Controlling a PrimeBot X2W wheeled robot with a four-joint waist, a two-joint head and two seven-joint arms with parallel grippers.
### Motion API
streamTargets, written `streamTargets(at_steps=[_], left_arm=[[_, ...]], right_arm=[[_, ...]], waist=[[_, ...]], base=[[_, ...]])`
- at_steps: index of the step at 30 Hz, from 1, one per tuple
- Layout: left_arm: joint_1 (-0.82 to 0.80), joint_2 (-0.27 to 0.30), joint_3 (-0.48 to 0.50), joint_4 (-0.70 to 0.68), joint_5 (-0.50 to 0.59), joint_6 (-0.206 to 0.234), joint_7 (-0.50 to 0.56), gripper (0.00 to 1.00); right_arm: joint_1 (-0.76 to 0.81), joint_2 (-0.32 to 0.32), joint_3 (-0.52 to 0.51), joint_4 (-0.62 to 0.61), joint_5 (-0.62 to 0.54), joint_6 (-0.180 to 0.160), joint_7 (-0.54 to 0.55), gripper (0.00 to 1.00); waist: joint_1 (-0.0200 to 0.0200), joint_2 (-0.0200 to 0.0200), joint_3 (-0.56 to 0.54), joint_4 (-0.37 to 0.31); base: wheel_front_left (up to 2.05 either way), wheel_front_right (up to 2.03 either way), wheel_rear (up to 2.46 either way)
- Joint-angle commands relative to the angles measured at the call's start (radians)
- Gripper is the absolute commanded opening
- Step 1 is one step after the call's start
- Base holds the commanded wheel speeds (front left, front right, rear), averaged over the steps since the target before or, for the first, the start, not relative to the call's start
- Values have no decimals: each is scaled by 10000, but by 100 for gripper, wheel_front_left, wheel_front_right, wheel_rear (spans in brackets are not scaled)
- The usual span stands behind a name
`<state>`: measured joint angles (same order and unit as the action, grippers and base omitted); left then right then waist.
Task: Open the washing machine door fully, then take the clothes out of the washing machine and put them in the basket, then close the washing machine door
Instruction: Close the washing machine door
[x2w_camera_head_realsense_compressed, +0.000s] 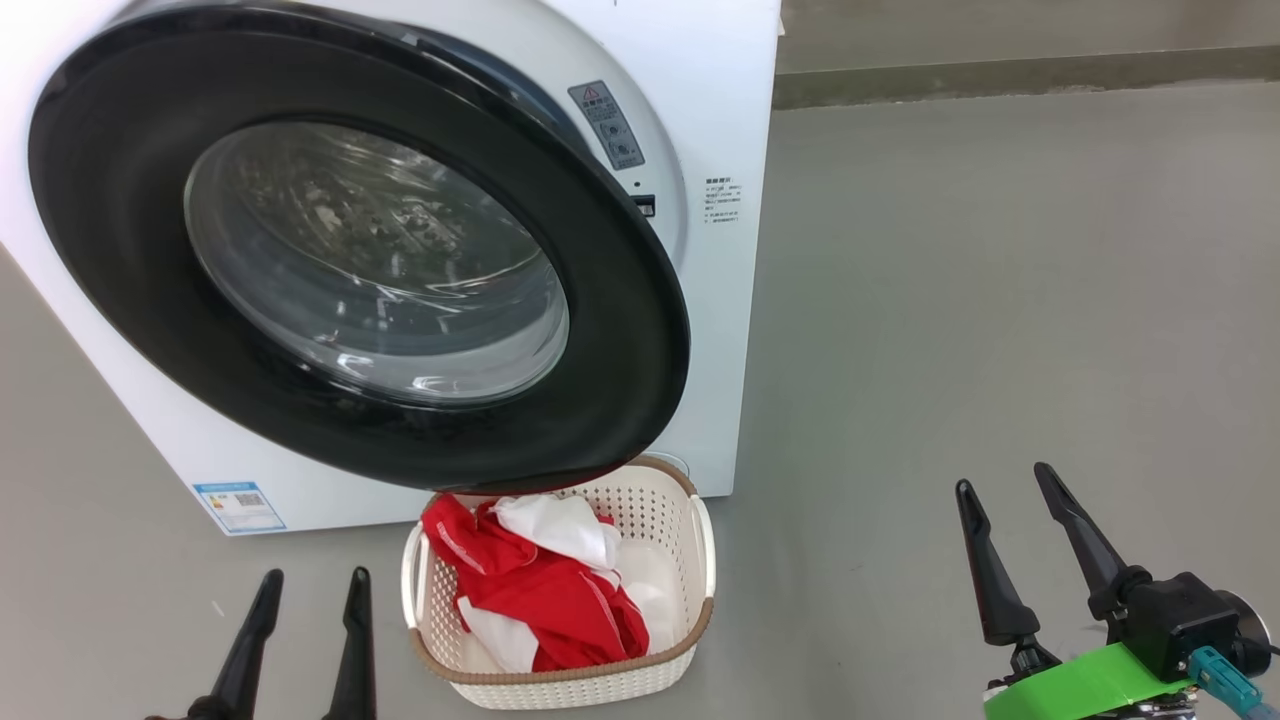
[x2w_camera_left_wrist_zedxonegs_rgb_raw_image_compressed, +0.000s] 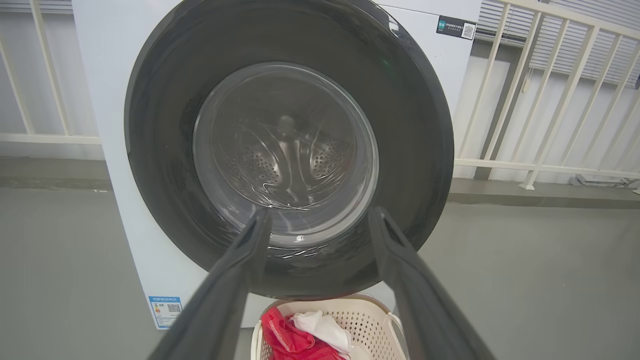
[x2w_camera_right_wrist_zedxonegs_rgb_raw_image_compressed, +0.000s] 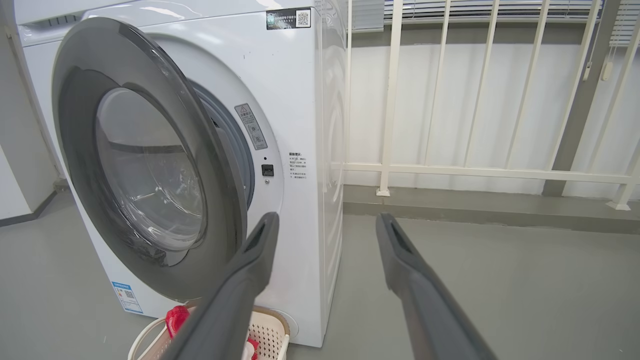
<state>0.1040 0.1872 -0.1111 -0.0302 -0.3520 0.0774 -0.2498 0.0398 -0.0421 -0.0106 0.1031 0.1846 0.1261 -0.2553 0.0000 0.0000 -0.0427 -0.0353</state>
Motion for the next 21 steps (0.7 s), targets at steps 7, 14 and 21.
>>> streamTargets(at_steps=[7, 14, 21], left_arm=[[-236, -14, 371, -148, 274, -151, -120, 100], [-323, -125, 217, -207, 348, -225, -120, 100], [-419, -270, -6, -460, 352, -266, -120, 100]], right_arm=[[-124, -81, 440, -193, -65, 46, -65, 100], [-421, -81, 509, 84, -45, 46, -65, 40], [-1205, -81, 589, 616, -69, 46, -65, 0]], waist=[[0, 0, 39, 58], [0, 0, 135, 323], [0, 0, 369, 757]], base=[[0, 0, 0], [0, 0, 0], [0, 0, 0]])
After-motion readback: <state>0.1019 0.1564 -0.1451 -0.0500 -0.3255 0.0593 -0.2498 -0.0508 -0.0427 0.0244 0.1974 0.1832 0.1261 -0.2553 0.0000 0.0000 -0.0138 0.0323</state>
